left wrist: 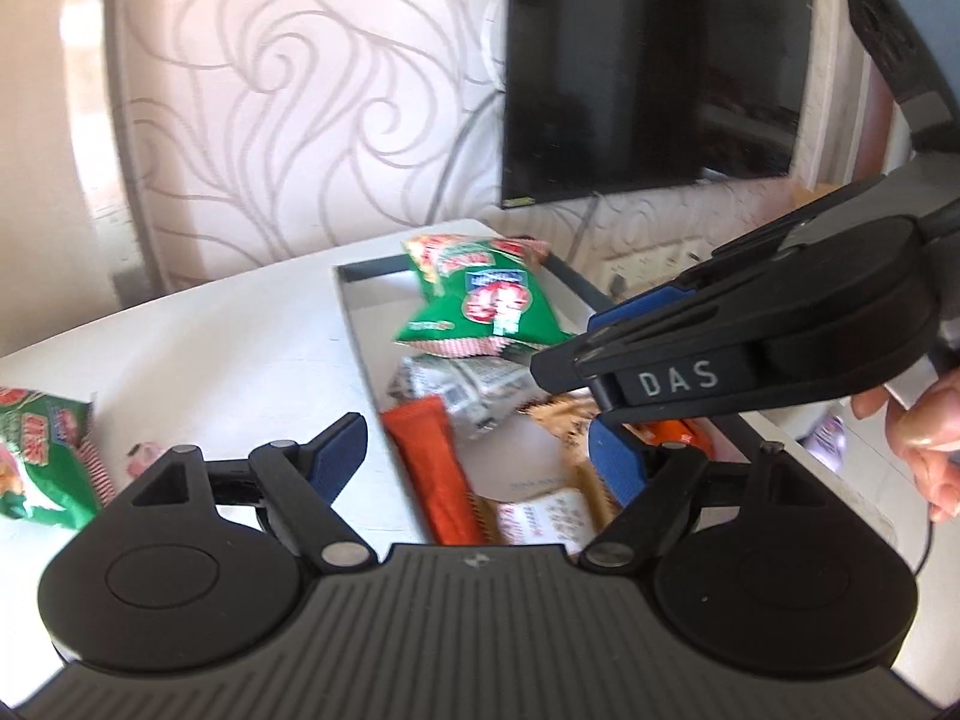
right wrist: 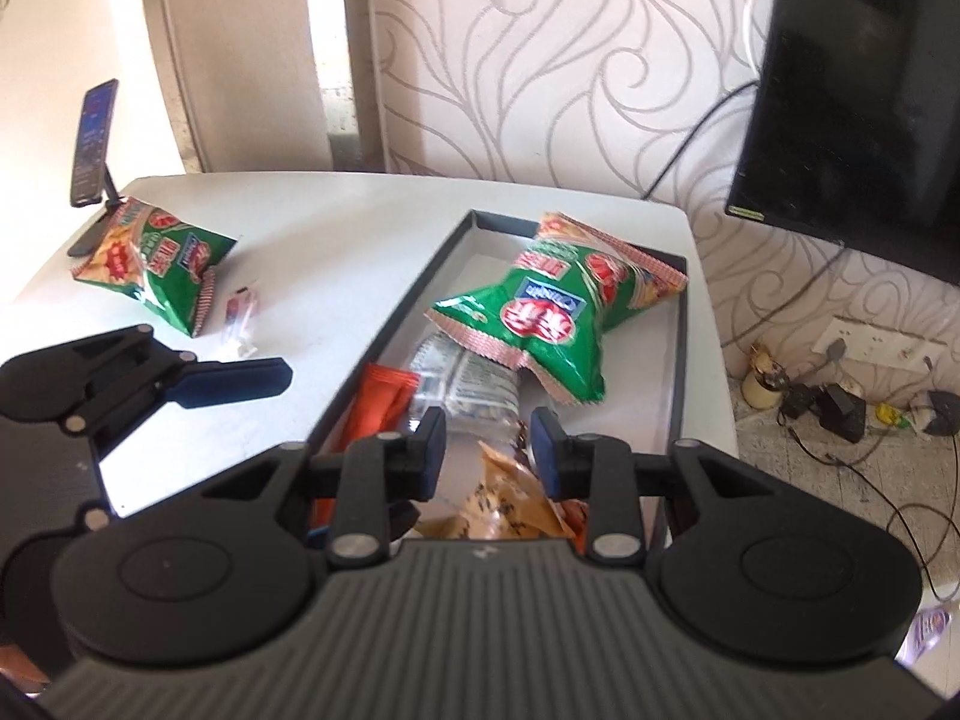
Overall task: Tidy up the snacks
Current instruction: 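Move the left gripper to the green shrimp cracker bag and grasp it, then lift the cracker bag with the left gripper while the right grasps the pink lollipop, then carry the cracker bag and lollipop over the tray with both grippers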
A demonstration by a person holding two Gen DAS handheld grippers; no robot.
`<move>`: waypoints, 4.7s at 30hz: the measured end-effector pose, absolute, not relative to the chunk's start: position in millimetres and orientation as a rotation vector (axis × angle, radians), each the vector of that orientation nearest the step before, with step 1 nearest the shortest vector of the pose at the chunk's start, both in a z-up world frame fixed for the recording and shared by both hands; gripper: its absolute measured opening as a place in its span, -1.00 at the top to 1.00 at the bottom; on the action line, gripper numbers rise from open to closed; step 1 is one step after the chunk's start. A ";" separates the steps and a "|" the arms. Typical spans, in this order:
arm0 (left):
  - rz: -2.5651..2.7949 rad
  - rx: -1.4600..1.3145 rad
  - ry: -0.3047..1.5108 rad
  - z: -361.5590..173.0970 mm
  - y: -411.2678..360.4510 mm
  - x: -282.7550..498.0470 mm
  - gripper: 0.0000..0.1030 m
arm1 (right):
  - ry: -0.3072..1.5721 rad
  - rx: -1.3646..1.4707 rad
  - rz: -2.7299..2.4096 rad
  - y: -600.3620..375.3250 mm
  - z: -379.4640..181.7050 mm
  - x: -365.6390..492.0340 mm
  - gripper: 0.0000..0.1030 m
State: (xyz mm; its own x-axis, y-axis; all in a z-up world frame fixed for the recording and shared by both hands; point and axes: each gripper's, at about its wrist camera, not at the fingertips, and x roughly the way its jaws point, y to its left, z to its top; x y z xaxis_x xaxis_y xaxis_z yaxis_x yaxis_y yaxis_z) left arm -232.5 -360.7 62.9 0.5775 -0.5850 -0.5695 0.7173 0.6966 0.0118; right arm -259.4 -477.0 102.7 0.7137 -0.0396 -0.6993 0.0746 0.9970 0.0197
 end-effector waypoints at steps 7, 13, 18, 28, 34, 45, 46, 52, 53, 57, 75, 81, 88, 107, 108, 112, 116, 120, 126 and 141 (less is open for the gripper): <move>-0.645 0.214 0.557 67.6 -335.3 -230.5 -0.64 | 0.733 0.028 0.043 -458.6 114.4 -242.9 0.34; -0.486 0.230 0.531 69.6 -298.7 -221.8 -0.64 | 0.726 0.008 0.152 -431.6 118.3 -228.1 0.34; -0.333 0.226 0.504 79.7 -256.3 -196.4 -0.72 | 0.734 0.027 0.184 -417.2 116.5 -216.2 0.34; -0.172 0.148 0.544 83.8 -185.5 -108.4 -0.90 | 0.772 0.031 0.197 -391.8 110.5 -197.4 0.34; -0.230 0.161 0.625 62.0 -188.4 -69.9 -0.90 | 0.809 0.035 0.181 -378.7 102.8 -182.3 0.34; -0.288 0.128 0.627 55.8 -177.9 -75.1 -0.27 | 0.890 -0.011 0.179 -352.8 77.9 -143.6 0.34; -0.286 0.129 0.625 56.6 -174.7 -78.5 -0.26 | 0.899 -0.015 0.180 -349.8 74.3 -140.0 0.34; -0.282 0.099 0.647 59.6 -147.2 -99.3 -0.24 | 0.955 -0.049 0.198 -331.1 55.1 -121.9 0.34; -0.283 0.098 0.651 60.1 -142.4 -103.7 -0.24 | 0.967 -0.058 0.197 -328.3 51.9 -118.9 0.34; -0.288 0.110 0.652 60.5 -136.1 -118.3 -0.24 | 0.958 -0.102 0.200 -321.5 49.5 -116.6 0.34; -0.360 0.184 0.657 63.1 -142.4 -139.2 -0.24 | 0.921 -0.070 0.186 -320.2 76.4 -173.3 0.52; -0.403 0.221 0.643 66.0 -156.3 -153.6 -0.24 | 0.879 -0.040 0.168 -323.2 90.6 -194.5 0.52; -0.459 0.250 0.621 69.8 -175.2 -170.7 -0.24 | 0.828 -0.016 0.146 -328.5 106.5 -218.3 0.52; -0.583 0.298 0.572 82.3 -224.6 -196.6 -0.24 | 0.762 0.054 0.059 -352.3 122.9 -269.8 0.52; -0.589 0.300 0.569 83.2 -227.4 -197.2 -0.24 | 0.758 0.059 0.053 -354.5 123.7 -272.4 0.52; -0.604 0.305 0.560 85.9 -236.5 -198.0 -0.24 | 0.746 0.071 0.035 -361.9 126.5 -278.4 0.52; -0.622 0.307 0.551 88.9 -243.9 -198.2 -0.24 | 0.740 0.082 0.018 -367.8 127.6 -284.4 0.52; -0.642 0.302 0.539 93.4 -252.9 -198.6 -0.24 | 0.736 0.096 -0.006 -374.6 129.1 -291.2 0.52; -0.675 0.294 0.523 99.7 -267.4 -201.7 -0.24 | 0.723 0.108 -0.043 -388.4 132.8 -299.2 0.52; -0.754 0.302 0.512 101.4 -306.4 -215.7 -0.24 | 0.712 0.135 -0.116 -414.5 134.5 -321.1 0.52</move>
